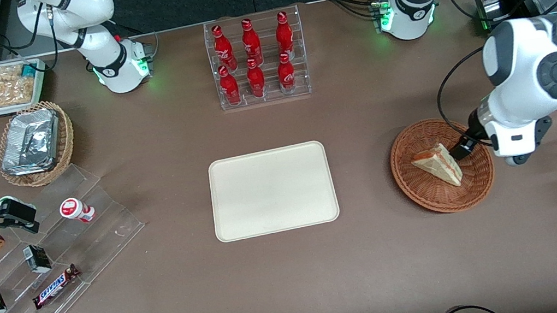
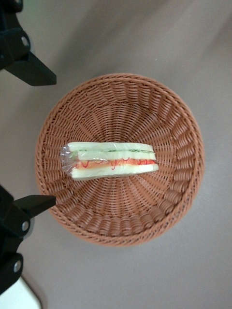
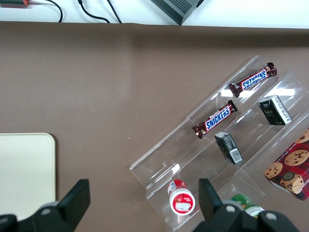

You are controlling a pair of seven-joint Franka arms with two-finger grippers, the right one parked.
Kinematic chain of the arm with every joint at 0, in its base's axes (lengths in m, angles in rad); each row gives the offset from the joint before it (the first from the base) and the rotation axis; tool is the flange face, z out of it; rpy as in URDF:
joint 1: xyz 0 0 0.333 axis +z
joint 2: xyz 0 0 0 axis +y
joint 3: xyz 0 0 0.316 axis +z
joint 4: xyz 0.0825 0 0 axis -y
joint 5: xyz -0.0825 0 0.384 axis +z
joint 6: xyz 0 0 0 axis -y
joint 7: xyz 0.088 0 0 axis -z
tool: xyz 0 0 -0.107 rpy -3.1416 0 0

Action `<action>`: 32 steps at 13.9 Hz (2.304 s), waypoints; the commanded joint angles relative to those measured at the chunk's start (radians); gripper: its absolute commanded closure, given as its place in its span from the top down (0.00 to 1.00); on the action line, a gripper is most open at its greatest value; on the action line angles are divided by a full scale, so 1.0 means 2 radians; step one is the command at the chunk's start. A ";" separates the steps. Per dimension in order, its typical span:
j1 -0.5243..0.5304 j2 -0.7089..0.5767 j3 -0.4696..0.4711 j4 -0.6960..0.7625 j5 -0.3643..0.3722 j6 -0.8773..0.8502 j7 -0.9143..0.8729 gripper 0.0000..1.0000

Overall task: Place sandwich from basket to tray
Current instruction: 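Lower the left gripper and close it on the wrapped sandwich, then lift the sandwich and carry it over the cream tray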

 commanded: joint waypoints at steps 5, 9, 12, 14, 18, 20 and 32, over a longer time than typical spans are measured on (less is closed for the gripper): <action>-0.006 0.016 0.002 -0.094 -0.005 0.143 -0.028 1.00; -0.006 0.061 0.002 -0.095 -0.010 0.203 -0.050 1.00; -0.009 0.084 0.002 -0.095 -0.011 0.227 -0.052 1.00; -0.013 0.091 0.002 -0.096 -0.020 0.239 -0.053 0.98; -0.018 0.090 0.002 -0.097 -0.022 0.239 -0.052 0.11; -0.018 0.085 0.002 -0.095 -0.021 0.233 -0.043 0.00; -0.103 0.109 -0.112 0.239 -0.013 -0.064 -0.007 0.00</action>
